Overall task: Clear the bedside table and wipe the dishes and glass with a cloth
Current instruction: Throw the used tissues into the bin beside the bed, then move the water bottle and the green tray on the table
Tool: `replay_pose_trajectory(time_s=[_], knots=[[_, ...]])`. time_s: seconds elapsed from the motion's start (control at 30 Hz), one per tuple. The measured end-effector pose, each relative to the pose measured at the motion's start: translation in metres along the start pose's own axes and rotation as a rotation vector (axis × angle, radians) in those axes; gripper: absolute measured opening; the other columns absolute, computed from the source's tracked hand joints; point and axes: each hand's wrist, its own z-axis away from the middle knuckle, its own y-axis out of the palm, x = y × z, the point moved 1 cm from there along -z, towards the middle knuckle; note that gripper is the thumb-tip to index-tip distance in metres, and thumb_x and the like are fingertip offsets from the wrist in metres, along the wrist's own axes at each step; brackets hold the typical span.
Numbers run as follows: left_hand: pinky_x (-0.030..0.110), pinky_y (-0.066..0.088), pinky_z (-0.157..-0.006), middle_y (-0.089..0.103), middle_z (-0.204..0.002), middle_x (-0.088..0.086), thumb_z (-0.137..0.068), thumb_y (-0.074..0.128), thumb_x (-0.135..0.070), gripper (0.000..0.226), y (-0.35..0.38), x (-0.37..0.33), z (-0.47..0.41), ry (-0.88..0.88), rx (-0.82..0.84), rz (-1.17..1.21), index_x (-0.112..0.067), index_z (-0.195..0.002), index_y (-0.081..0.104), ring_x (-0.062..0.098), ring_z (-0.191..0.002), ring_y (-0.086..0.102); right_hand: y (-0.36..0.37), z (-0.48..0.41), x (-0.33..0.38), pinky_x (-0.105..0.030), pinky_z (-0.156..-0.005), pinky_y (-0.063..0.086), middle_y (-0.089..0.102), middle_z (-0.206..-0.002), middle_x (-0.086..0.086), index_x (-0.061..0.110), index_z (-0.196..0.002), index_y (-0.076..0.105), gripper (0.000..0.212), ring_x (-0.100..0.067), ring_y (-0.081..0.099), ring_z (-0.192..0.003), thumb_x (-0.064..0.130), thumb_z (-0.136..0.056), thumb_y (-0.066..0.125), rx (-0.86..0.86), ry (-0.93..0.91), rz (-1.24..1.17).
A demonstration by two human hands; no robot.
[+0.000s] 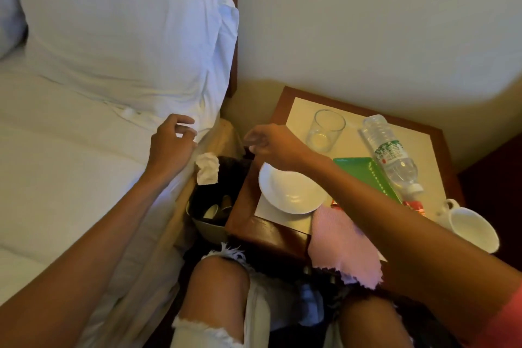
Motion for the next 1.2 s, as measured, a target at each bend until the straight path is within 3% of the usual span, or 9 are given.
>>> replay_pose_trajectory(time_s=[0.2,0.3,0.43,0.63,0.77,0.83,0.93,1.0,1.2], knots=[[0.042,0.059,-0.081,0.071,-0.093,-0.001,-0.093,0.056,-0.017,0.013,0.005,-0.035,0.033,0.07,0.102,-0.019,-0.022,-0.099,0.067,0.019,-0.076,0.072,-0.061,0.08,-0.023,-0.01,-0.072,0.047,0.07,-0.109,0.0,0.012,-0.111,0.069,0.019,-0.01,0.065,-0.088,0.016,-0.095,0.06,-0.106,0.033,0.012],[0.035,0.06,-0.078,0.069,-0.097,-0.003,-0.097,0.058,-0.02,0.01,0.019,-0.062,0.052,0.161,0.136,-0.069,-0.022,-0.1,0.067,0.019,-0.084,0.07,-0.088,0.123,-0.042,-0.018,-0.078,0.054,0.072,-0.107,0.0,0.01,-0.11,0.071,0.019,-0.011,0.067,-0.087,0.013,-0.093,0.061,-0.152,0.089,0.016],[0.023,0.055,-0.07,0.068,-0.094,-0.007,-0.099,0.057,-0.023,0.01,0.05,-0.104,0.082,0.289,0.224,-0.13,-0.024,-0.1,0.066,0.012,-0.081,0.067,-0.114,0.173,-0.071,-0.008,-0.077,0.047,0.072,-0.107,-0.002,0.01,-0.109,0.071,0.018,-0.006,0.062,-0.091,0.014,-0.093,0.062,-0.226,0.169,0.066],[0.011,0.042,-0.056,0.068,-0.096,-0.005,-0.096,0.061,-0.021,0.006,0.112,-0.153,0.12,0.465,0.451,-0.225,-0.022,-0.099,0.066,0.008,-0.08,0.063,-0.142,0.231,-0.11,-0.036,-0.09,0.053,0.072,-0.106,-0.006,0.011,-0.106,0.071,0.019,-0.017,0.067,-0.096,0.011,-0.09,0.062,-0.308,0.329,0.106],[0.022,0.047,-0.066,0.068,-0.095,-0.003,-0.093,0.064,-0.018,0.008,0.167,-0.181,0.139,0.611,0.561,-0.331,-0.018,-0.1,0.068,0.006,-0.076,0.06,-0.16,0.26,-0.146,-0.033,-0.082,0.054,0.071,-0.104,-0.007,0.013,-0.105,0.069,0.018,-0.02,0.066,-0.093,0.011,-0.089,0.061,-0.364,0.459,0.098],[0.031,0.049,-0.075,0.066,-0.1,0.001,-0.091,0.066,-0.017,0.016,0.199,-0.19,0.142,0.698,0.619,-0.431,-0.016,-0.106,0.067,0.017,-0.086,0.061,-0.166,0.27,-0.161,-0.031,-0.082,0.052,0.071,-0.106,-0.009,0.012,-0.107,0.068,0.02,-0.021,0.065,-0.094,0.011,-0.089,0.06,-0.376,0.517,0.094],[0.033,0.045,-0.085,0.057,-0.12,0.009,-0.087,0.067,-0.014,0.036,0.249,-0.2,0.137,0.799,0.685,-0.638,-0.017,-0.122,0.06,0.027,-0.104,0.055,-0.174,0.28,-0.183,-0.027,-0.081,0.046,0.069,-0.111,-0.01,0.008,-0.111,0.067,0.023,-0.023,0.063,-0.103,0.01,-0.089,0.06,-0.375,0.562,0.101],[0.044,0.047,-0.093,0.048,-0.135,0.012,-0.085,0.066,-0.012,0.051,0.278,-0.205,0.13,0.858,0.688,-0.79,-0.02,-0.134,0.053,0.033,-0.119,0.049,-0.176,0.283,-0.195,-0.025,-0.079,0.044,0.068,-0.113,-0.01,0.007,-0.112,0.067,0.024,-0.023,0.062,-0.105,0.011,-0.089,0.061,-0.372,0.581,0.081],[0.053,0.032,-0.11,0.017,-0.163,0.006,-0.086,0.07,-0.019,0.075,0.342,-0.216,0.112,1.135,0.737,-1.346,-0.033,-0.15,0.034,0.031,-0.149,0.018,-0.178,0.28,-0.229,-0.028,-0.079,0.049,0.07,-0.108,-0.008,0.009,-0.11,0.068,0.022,-0.021,0.064,-0.1,0.014,-0.089,0.063,-0.384,0.588,0.023]])
